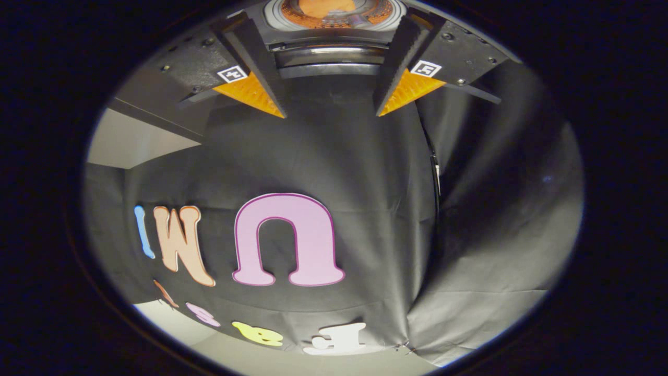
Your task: Put the clothes into the washing machine and then close the washing machine lid.
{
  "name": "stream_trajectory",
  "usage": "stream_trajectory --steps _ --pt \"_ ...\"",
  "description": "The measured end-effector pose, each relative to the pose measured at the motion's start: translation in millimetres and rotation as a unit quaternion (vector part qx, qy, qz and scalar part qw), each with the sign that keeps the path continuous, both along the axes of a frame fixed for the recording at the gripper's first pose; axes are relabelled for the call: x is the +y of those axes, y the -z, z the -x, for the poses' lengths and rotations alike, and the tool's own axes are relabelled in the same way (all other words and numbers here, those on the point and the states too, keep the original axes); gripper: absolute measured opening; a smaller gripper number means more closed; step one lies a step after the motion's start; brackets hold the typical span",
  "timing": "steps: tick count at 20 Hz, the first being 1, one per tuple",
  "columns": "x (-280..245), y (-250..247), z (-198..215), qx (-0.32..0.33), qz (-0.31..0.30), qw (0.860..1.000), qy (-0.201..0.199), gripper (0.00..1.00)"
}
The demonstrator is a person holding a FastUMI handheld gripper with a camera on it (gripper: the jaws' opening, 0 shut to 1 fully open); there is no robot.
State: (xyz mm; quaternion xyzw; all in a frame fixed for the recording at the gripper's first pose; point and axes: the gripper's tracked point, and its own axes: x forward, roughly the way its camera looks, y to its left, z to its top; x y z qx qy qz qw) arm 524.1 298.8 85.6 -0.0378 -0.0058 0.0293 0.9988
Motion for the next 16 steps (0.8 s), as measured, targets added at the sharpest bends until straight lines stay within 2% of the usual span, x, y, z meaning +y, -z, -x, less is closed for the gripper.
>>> stream_trajectory --steps 16 --pt "-0.9 -0.3 0.8 -0.021 -0.004 1.0 -0.003 0.98"
